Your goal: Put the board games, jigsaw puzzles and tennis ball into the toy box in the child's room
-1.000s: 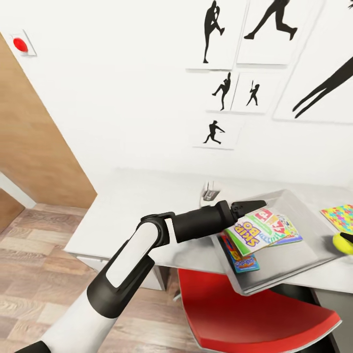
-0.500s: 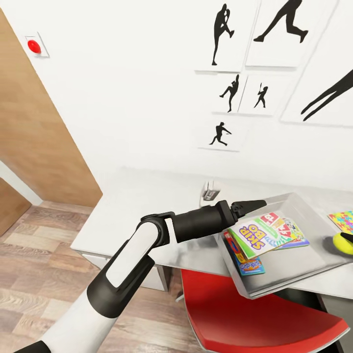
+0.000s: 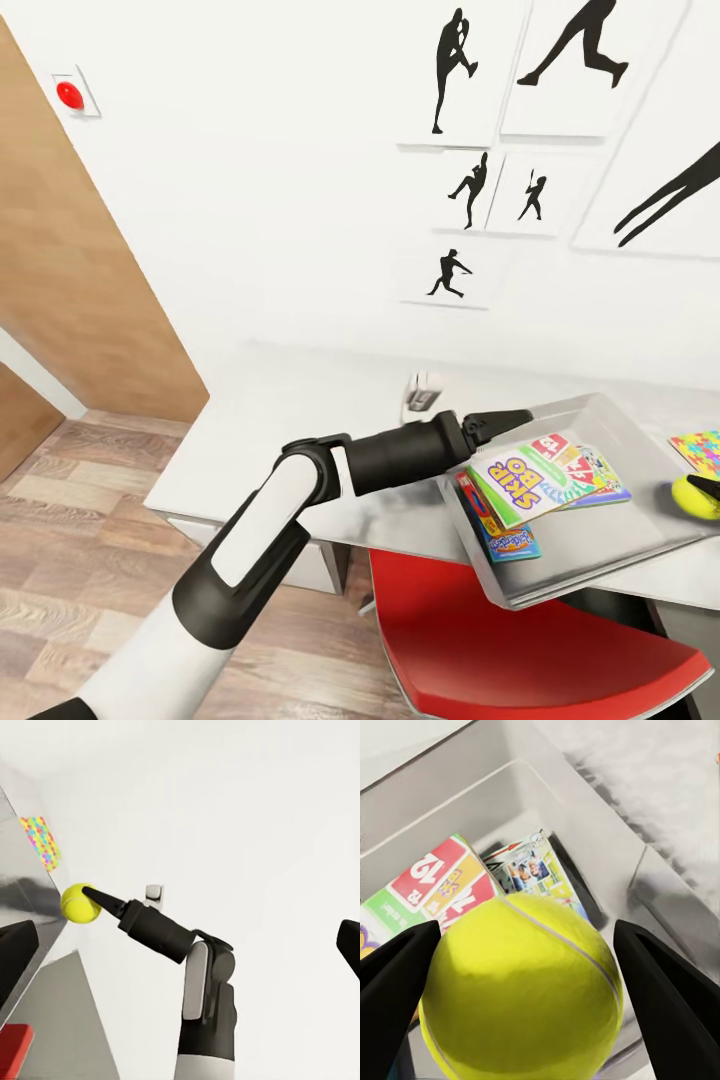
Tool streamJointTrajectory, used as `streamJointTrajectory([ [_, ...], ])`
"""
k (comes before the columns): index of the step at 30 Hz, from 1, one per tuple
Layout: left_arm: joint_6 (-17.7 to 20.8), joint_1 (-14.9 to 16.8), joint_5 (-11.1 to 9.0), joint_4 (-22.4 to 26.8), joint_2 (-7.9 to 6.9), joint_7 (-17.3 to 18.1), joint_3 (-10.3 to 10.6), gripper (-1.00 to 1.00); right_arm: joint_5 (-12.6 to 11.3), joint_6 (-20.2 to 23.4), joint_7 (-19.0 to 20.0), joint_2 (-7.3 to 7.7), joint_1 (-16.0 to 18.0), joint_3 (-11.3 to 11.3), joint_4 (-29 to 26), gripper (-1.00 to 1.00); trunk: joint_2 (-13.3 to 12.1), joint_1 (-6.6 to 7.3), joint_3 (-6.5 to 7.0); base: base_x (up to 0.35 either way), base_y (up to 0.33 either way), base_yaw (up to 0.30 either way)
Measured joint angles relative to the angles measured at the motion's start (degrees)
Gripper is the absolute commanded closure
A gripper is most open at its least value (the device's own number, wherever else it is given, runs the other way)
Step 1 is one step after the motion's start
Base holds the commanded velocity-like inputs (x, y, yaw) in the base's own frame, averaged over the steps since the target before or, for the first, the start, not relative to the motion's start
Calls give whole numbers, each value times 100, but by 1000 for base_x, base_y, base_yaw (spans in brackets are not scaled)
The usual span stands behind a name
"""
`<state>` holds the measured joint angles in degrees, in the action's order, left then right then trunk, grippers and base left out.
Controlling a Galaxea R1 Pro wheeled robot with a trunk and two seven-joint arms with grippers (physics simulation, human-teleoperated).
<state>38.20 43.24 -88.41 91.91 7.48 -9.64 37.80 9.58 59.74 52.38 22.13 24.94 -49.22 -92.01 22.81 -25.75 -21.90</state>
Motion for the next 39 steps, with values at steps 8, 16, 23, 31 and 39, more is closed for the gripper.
streamJointTrajectory([
  [8, -2, -45, 0, -3, -272, 186, -258, -100, 38, 1, -18, -64, 3, 492, 22, 100, 0, 0, 0, 0, 0, 0],
  [16, 10, -141, -47, 7, -561, 944, -571, -100, 56, 1, -25, -71, 6, 721, 21, 100, 0, 0, 0, 0, 0, 0],
  [23, 28, -244, -52, 8, -916, 1823, -806, -100, 63, 0, -32, -62, 30, 783, 21, 100, 1, 0, 0, 0, 0, 0],
  [31, 33, -449, -42, 6, -1129, 2459, -1150, -100, 66, 1, -46, -31, 50, 820, 24, 100, 1, 0, 0, 0, 0, 0],
  [39, 36, -519, -39, 5, -1195, 2596, -1253, -100, 272, 1, -58, -27, 58, 928, 27, 100, 0, 0, 0, 0, 0, 0],
])
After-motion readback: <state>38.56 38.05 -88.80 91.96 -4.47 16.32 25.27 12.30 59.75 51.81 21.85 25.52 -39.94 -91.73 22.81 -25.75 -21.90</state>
